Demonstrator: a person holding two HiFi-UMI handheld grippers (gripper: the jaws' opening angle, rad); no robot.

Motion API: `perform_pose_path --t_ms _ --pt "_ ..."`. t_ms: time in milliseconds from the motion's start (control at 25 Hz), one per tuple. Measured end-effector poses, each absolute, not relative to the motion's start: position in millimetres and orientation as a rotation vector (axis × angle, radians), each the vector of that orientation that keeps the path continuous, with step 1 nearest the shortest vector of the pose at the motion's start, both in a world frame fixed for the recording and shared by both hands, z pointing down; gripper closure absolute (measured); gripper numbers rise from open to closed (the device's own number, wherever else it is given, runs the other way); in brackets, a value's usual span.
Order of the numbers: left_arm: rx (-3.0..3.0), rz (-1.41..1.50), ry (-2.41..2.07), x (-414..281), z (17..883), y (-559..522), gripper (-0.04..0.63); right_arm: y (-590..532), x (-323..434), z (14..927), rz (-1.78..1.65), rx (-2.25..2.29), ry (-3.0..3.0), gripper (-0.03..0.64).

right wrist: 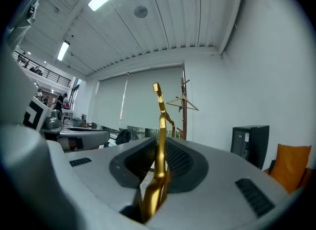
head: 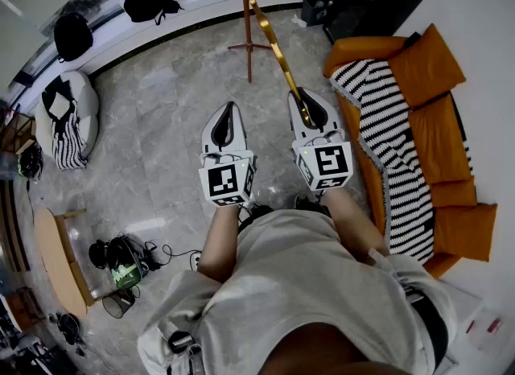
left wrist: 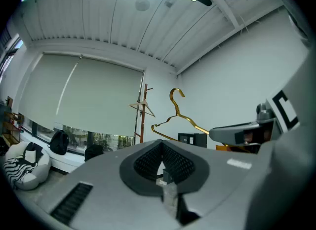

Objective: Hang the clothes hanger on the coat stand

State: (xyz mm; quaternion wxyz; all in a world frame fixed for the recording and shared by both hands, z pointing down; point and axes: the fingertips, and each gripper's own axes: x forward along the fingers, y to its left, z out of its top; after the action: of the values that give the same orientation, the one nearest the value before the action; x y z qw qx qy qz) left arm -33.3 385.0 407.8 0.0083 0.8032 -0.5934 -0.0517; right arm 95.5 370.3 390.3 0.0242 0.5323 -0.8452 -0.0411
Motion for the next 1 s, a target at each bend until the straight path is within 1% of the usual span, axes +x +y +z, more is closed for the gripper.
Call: perform_pose_path --t_ms 160,640,1000 --pt "2.523 -0.162 -1.845 -54.0 412.6 385.9 0.592 372.7 76.4 397.5 -0.107 1.666 -2.609 0.561" --pt "2.499 -0.046 -1.752 -120.0 447.9 396.5 0.592 378.6 20.7 415.0 -0.047 1.64 -2.577 0.561" --pt "2.437 -0.04 -1.753 -129.9 473.0 371.0 0.592 341.8 8.4 431.6 0.013 1.565 -2.61 0.561"
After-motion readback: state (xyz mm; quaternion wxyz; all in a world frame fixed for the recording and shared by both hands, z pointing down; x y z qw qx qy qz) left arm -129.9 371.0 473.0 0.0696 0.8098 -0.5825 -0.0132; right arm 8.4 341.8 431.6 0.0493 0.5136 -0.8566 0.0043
